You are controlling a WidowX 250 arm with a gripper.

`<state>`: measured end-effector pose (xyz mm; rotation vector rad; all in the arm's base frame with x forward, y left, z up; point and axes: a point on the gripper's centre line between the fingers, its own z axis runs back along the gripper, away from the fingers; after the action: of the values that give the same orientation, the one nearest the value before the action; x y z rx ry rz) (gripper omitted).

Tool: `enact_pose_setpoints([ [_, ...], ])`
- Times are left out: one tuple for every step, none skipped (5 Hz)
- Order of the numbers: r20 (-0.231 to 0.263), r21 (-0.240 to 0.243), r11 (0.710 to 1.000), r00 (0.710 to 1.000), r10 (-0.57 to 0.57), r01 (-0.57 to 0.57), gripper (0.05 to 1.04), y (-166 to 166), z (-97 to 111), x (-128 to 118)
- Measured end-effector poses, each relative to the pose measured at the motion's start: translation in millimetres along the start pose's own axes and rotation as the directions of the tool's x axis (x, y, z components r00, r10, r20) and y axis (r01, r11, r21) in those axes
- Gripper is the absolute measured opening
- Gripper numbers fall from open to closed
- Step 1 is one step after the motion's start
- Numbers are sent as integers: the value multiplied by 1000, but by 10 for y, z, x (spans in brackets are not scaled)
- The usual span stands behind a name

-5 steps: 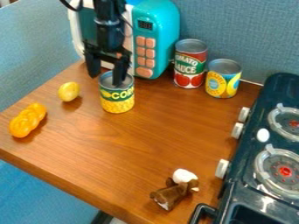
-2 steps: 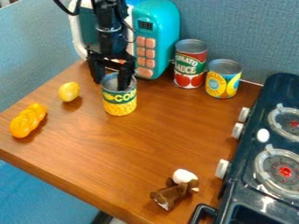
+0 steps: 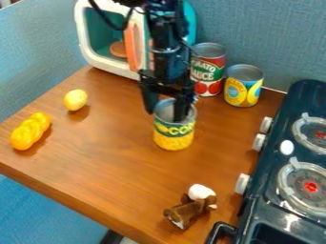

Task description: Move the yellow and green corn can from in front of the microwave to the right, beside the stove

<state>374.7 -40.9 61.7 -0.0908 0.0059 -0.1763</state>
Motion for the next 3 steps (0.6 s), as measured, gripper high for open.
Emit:
enact_pose_setpoints([
  [-9,22,997,997,-70,70,1005,-306,-9,-28],
  [-67,107,980,985,-160,167,1004,-560,78,-59],
  [-33,116,986,992,-120,123,1004,-693,139,50],
])
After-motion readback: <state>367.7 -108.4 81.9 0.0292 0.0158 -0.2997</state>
